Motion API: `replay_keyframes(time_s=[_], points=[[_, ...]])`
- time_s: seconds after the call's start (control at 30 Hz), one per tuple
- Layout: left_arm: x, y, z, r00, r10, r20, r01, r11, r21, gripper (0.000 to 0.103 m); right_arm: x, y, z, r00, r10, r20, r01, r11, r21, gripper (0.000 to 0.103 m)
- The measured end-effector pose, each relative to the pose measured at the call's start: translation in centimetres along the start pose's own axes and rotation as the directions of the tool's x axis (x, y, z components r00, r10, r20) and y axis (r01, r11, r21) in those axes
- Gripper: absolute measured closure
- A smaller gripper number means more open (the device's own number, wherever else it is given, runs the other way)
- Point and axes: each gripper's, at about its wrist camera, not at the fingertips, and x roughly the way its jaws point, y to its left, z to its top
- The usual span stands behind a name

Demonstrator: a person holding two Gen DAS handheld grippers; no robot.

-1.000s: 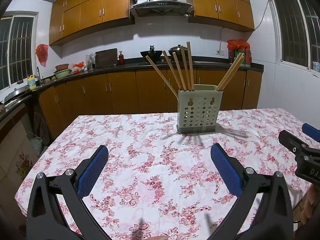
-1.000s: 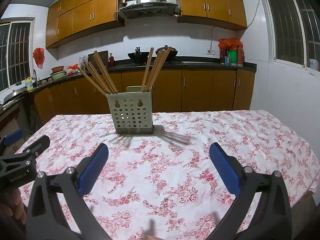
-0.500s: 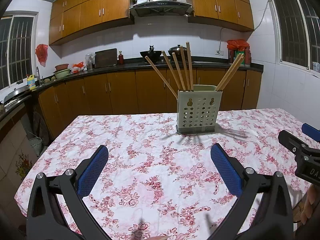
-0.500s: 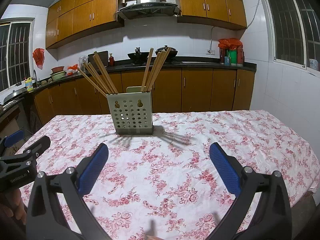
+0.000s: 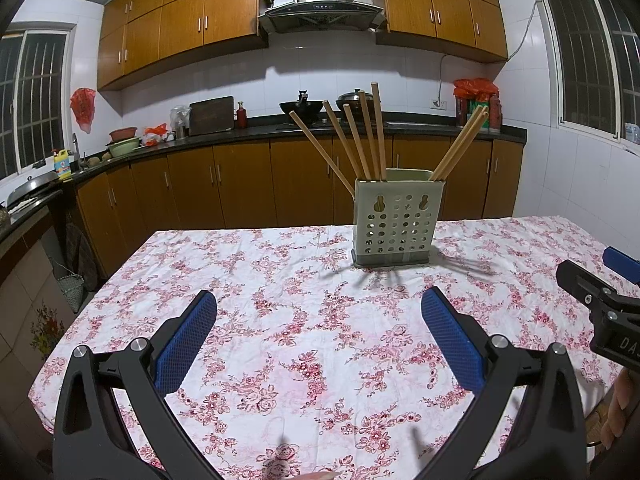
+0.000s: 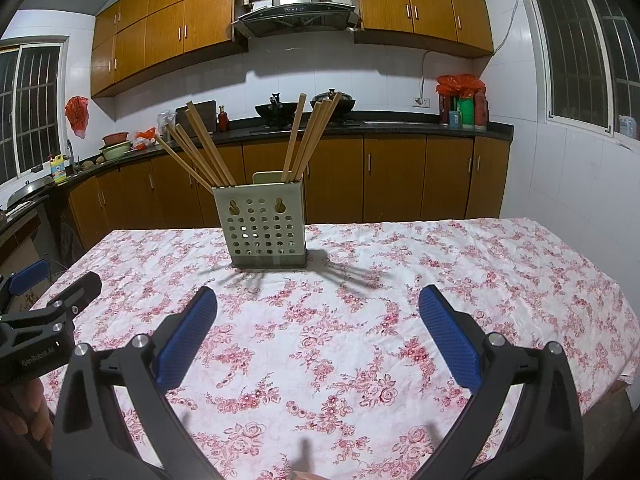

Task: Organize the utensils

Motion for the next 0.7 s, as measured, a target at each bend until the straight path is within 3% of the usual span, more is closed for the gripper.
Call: replay_keyframes(time_s=[0.7], points=[[0.01,0.01,0.01,1.000,0.000,-0.001,0.000,1.000,-0.001,0.002,-0.03,0.15,-0.18,1.000,0.000,-0.003,0.000,1.000,0.003,0.004]])
